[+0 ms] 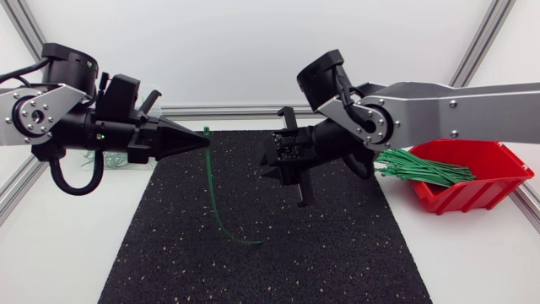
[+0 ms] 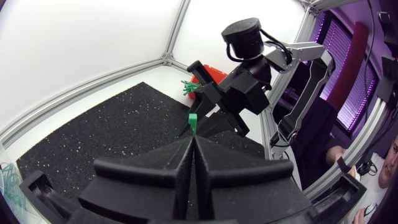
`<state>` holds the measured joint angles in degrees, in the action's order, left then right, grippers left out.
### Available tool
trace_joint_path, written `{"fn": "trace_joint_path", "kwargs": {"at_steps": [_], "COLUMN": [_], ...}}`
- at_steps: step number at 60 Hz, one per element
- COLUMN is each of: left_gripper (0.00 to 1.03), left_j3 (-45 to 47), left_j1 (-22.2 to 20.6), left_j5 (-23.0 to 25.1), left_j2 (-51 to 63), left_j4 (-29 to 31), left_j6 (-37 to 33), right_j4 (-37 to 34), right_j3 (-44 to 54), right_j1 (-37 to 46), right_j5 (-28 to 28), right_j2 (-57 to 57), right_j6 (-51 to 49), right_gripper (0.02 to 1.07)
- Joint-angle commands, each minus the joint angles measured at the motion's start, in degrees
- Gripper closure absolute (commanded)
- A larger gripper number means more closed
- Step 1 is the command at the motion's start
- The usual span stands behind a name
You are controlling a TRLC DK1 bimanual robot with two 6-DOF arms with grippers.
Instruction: Take a green cable tie from the red box, thread the tail through the head to close it, then place it in the transparent bin on the left.
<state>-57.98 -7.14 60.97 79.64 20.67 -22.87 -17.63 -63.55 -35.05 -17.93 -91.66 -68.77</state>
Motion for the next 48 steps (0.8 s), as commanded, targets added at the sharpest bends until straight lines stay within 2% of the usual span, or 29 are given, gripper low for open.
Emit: {"fn": "trace_joint_path", "kwargs": {"at_steps": [1, 9, 14, 23, 34, 48], "left_gripper": [1.0, 1.0, 1.0, 1.0, 1.0, 1.0], "left_j3": [-2.5, -4.6, -6.3, -7.9, -6.5, -4.2], "left_j1": [-0.8, -0.9, -1.0, -1.3, -1.5, -2.1], "left_j5": [0.3, 0.6, 0.6, 0.6, 0.6, 2.2], "left_j2": [2.5, 4.2, 4.7, 4.8, 5.4, 5.3], "left_j4": [1.4, 2.7, 4.3, 5.6, 4.8, 3.0], "left_j6": [1.5, 2.3, 2.3, 2.4, 2.0, 1.8], "right_j4": [3.8, 6.4, 7.4, 9.1, 5.8, 1.8], "right_j3": [4.6, 7.1, 8.3, 10.3, 7.4, 1.1], "right_j1": [-1.5, -2.6, -2.7, -4.2, -6.3, -5.7], "right_j5": [1.4, 2.2, 2.4, 4.0, 3.8, -4.1], "right_j2": [3.2, 4.6, 5.6, 7.3, 5.7, 2.4], "right_j6": [0.3, -0.1, -0.8, -1.0, 7.4, 20.5], "right_gripper": [0.75, 0.74, 0.65, 0.61, 0.58, 0.58]}}
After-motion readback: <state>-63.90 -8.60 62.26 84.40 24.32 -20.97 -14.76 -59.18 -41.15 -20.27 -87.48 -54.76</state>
